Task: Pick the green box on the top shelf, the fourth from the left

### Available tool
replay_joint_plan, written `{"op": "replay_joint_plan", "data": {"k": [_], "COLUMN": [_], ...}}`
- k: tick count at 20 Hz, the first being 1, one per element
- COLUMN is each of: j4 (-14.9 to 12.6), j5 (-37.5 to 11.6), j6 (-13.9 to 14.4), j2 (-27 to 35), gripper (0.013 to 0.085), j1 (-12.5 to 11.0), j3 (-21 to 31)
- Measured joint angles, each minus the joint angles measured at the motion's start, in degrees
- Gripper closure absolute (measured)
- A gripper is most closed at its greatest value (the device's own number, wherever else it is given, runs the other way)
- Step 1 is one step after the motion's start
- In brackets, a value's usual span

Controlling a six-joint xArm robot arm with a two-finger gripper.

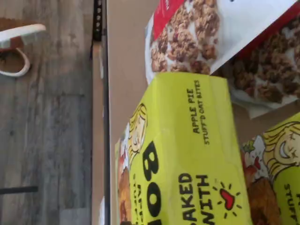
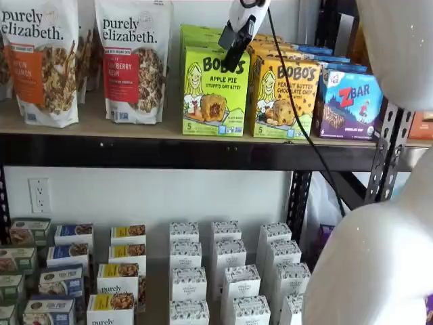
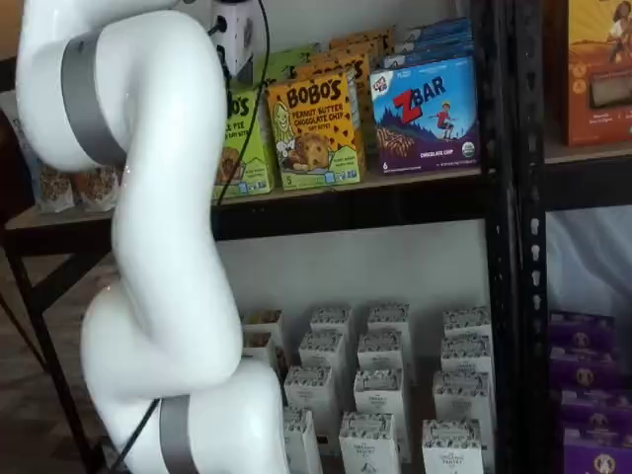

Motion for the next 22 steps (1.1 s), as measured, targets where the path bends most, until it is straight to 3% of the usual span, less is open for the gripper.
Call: {"op": "replay_joint_plan", "data": {"k": [14, 22], "j4": [-5.53, -6.5], "j5": [4.37, 5.67], "j6": [1.74, 1.91], "j2": [2.93, 3.58], "gripper": [0.013, 0.013], "j1": [2.19, 2.58], "j3": [-3.2, -3.32]}}
